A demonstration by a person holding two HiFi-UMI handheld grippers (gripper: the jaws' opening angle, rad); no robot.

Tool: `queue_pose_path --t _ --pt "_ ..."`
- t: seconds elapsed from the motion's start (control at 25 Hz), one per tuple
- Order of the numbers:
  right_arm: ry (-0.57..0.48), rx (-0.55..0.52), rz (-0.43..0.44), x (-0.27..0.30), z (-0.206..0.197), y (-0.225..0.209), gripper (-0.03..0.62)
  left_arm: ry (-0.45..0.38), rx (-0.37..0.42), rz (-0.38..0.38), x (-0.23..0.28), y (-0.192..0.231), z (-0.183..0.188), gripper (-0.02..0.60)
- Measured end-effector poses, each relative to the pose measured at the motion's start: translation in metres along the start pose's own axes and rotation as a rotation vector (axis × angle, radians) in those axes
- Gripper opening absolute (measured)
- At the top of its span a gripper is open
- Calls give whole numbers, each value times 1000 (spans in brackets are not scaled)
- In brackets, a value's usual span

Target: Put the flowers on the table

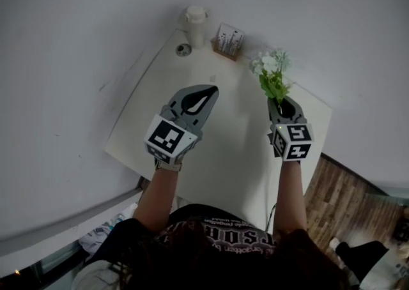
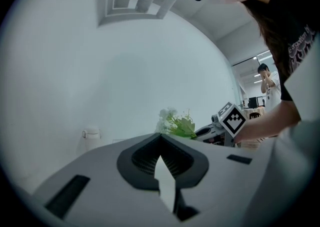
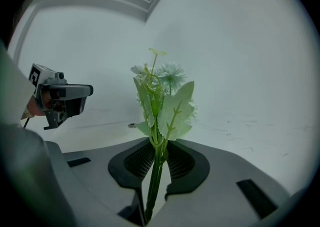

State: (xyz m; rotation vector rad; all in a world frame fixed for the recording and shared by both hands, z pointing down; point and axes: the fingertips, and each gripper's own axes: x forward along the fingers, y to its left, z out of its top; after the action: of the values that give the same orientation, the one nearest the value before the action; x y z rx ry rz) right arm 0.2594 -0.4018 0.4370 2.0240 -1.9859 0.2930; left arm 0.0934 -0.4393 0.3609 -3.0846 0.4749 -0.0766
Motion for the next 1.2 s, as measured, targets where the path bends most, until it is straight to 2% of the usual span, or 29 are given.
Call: queue_pose_path --t 0.36,0.68,1.04,1.2 --pt "18 37 44 60 -20 -20 74 38 4 16 44 25 -31 3" --pt "52 63 90 98 -47 -16 75 55 19 -14 82 37 -49 3" --pt "161 53 133 120 -88 -5 75 109 -15 -29 83 39 -74 3" --pt "184 45 144 124 -92 -2 78 90 -26 -29 79 43 -71 3"
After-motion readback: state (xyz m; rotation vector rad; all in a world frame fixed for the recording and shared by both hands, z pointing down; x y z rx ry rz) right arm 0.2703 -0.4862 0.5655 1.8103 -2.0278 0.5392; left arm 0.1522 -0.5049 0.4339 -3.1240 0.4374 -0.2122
